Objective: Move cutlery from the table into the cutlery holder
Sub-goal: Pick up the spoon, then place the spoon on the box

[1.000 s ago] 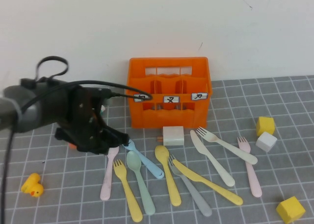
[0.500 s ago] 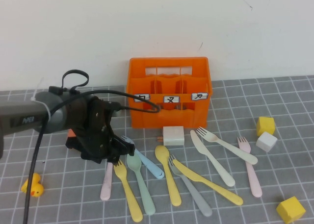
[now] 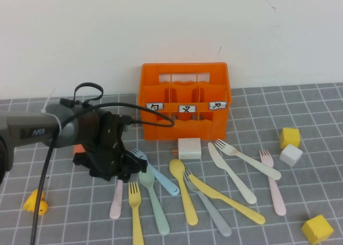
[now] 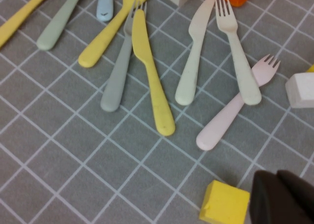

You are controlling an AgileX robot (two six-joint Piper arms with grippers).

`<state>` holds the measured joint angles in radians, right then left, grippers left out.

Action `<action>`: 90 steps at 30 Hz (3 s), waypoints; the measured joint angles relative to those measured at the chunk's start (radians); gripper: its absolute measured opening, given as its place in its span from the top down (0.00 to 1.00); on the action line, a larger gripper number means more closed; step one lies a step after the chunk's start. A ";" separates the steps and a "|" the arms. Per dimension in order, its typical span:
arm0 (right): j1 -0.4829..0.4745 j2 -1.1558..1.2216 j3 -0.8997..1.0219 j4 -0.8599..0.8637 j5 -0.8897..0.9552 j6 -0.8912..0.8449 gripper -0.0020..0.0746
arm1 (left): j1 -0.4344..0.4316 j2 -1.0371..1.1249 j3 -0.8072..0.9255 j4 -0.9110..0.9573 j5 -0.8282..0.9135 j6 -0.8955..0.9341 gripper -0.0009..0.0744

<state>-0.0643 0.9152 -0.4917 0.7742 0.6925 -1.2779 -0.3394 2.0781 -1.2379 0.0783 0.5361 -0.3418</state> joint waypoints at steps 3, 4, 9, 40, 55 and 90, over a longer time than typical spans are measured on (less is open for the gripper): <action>0.000 0.000 0.000 0.002 0.000 0.000 0.98 | -0.007 0.000 0.000 0.021 0.006 -0.023 0.62; 0.000 0.000 0.000 0.002 0.000 0.000 0.98 | -0.009 0.000 -0.001 0.024 0.007 -0.028 0.63; 0.000 0.000 0.000 0.002 0.000 0.000 0.98 | -0.010 0.002 -0.005 0.035 0.012 -0.034 0.85; 0.000 0.000 0.000 0.005 0.000 -0.005 0.98 | -0.008 -0.392 0.005 0.191 0.021 -0.122 0.88; 0.000 0.000 0.000 0.012 0.002 -0.020 0.98 | -0.006 -0.450 -0.009 0.208 -0.687 -0.185 0.88; 0.000 0.000 0.000 0.012 0.028 -0.050 0.98 | -0.006 -0.048 -0.009 0.227 -1.140 0.126 0.88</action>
<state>-0.0643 0.9152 -0.4917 0.7860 0.7209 -1.3276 -0.3457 2.0297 -1.2465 0.3049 -0.6035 -0.2158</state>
